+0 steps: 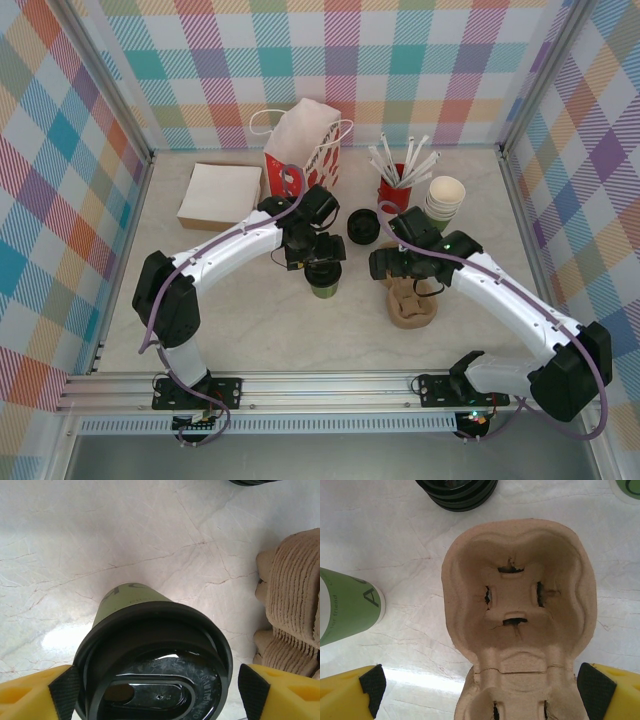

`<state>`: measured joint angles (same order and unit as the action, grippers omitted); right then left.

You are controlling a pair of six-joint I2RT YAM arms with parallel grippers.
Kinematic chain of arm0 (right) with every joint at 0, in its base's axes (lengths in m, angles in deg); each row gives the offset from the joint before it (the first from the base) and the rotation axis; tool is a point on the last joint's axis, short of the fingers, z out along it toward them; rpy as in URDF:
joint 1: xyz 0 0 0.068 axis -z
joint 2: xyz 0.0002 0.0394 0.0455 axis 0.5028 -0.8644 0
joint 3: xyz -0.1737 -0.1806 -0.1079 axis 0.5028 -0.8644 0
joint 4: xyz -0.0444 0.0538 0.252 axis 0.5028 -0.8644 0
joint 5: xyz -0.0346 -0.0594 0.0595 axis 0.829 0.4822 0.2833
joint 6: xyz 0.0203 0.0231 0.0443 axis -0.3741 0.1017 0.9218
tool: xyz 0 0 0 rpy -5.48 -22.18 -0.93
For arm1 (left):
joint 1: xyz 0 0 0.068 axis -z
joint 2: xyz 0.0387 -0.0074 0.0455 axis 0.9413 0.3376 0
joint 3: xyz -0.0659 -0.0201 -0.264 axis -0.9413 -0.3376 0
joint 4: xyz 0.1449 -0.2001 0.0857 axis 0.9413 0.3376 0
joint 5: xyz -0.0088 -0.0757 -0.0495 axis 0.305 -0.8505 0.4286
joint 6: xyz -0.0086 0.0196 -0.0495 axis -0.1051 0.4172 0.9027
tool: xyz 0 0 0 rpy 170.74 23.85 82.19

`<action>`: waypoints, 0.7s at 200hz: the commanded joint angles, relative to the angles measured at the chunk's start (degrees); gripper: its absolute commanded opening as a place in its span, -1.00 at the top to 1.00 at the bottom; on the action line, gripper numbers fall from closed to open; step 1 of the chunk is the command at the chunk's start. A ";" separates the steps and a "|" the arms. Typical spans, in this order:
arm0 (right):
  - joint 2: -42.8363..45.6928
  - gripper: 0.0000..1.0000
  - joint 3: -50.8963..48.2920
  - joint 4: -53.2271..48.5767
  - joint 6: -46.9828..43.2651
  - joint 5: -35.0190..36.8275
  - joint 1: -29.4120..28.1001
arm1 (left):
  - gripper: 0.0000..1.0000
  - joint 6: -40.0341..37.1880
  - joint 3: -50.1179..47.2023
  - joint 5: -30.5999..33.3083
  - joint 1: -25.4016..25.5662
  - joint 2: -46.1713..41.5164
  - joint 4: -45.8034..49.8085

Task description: Pack the takeout coffee

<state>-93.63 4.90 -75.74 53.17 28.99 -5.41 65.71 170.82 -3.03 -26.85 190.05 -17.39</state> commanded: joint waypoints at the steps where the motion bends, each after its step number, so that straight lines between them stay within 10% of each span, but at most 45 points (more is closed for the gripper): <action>1: -0.60 -0.99 -0.05 -0.20 0.24 -1.91 0.35 | -0.72 -0.10 1.84 -0.28 0.60 -1.40 -0.67; 73: -1.87 -0.81 3.30 3.68 0.77 -16.19 0.17 | -0.85 0.55 -2.65 2.09 -2.06 -12.51 -2.53; 140: -13.14 -0.34 9.90 6.59 5.61 -27.06 -1.68 | -0.71 3.47 -17.08 -12.33 -6.29 -21.47 -10.68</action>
<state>-102.59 11.06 -70.10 56.69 7.31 -6.19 67.76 157.77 -8.14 -33.14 169.30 -24.78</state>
